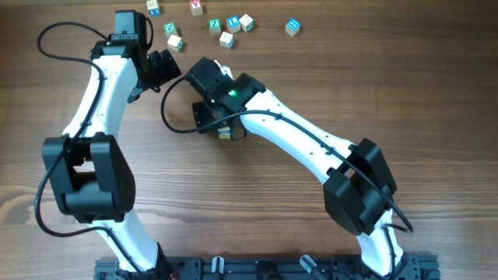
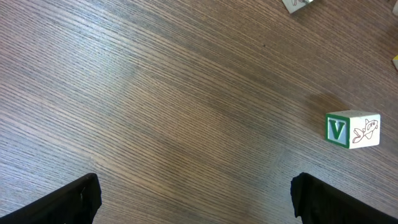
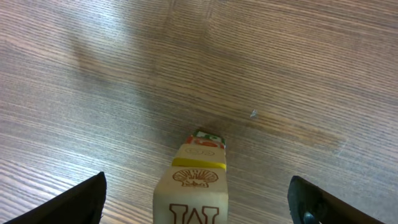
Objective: Form a tower
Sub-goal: 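Open the right gripper and lift it off the stack, then retract the right gripper to the top-right corner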
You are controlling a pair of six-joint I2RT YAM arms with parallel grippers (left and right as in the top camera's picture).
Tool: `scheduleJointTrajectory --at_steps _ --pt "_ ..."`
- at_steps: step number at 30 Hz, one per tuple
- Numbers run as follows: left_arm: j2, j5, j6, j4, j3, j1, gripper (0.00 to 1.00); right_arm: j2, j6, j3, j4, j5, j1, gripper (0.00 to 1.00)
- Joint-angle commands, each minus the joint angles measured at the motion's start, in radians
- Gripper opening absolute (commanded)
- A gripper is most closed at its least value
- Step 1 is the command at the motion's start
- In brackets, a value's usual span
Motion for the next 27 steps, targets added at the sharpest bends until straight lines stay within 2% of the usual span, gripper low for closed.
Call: scheduleJointTrajectory --at_steps 1,8,17,22,24,26,27 --pt "-0.013 -0.013 -0.010 0.000 0.008 0.005 1.00 0.030 0.060 -0.023 -0.003 0.007 0.000 0.93" --pt "-0.013 -0.013 -0.010 0.000 0.008 0.005 1.00 0.030 0.077 -0.055 0.047 0.007 -0.003 0.94" --pt "-0.013 -0.013 -0.009 0.000 0.008 0.005 1.00 0.029 -0.001 0.165 0.053 -0.020 -0.082 0.94" --pt "-0.013 -0.013 -0.010 0.000 0.008 0.005 1.00 0.030 -0.027 0.179 0.111 -0.008 -0.159 0.93" --pt "-0.013 -0.013 -0.010 0.000 0.008 0.005 1.00 0.030 -0.027 0.160 0.151 0.000 -0.193 0.89" --pt "-0.013 -0.013 -0.009 0.000 0.008 0.005 1.00 0.030 -0.026 0.146 0.182 -0.001 -0.223 0.76" --pt "-0.013 -0.013 -0.009 0.000 0.008 0.005 1.00 0.030 -0.027 0.141 0.194 -0.001 -0.237 0.60"
